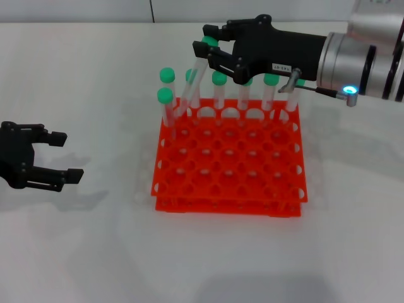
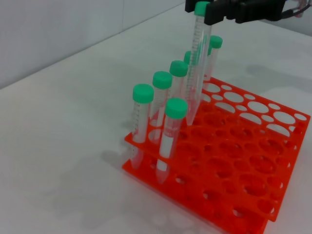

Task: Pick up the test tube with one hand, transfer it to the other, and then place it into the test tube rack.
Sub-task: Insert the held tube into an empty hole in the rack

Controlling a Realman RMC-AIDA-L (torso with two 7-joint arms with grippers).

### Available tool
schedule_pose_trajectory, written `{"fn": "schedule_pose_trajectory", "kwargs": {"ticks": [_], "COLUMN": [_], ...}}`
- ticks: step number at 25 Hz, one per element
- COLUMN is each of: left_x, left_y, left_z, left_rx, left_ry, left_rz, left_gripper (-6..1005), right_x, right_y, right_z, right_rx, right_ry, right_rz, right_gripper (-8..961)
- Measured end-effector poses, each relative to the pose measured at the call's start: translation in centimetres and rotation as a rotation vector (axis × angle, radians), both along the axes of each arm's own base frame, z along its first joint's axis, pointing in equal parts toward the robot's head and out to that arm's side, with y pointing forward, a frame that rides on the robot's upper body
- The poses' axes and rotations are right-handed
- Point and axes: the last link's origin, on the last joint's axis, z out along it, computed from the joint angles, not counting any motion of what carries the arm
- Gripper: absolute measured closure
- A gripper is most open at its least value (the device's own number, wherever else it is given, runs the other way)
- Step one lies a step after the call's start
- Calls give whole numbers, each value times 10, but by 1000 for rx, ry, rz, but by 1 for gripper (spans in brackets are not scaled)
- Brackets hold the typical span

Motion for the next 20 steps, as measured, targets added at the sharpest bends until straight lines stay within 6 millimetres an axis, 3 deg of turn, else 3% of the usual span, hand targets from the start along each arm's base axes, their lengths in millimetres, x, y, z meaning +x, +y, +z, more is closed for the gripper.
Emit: {"fn": "schedule_pose_trajectory", "kwargs": {"ticks": [20], "left_x": [-3], "left_y": [-3], "left_z": [-1], "left_rx": [3], "left_ry": [-2], "left_rz": [-8], "left_gripper": [124], "right_x": [3], "right_y": [-2], "right_z": [-5], "right_rx": [22], "right_ry": [-13], "right_rz": [35], "right_gripper": [673]}}
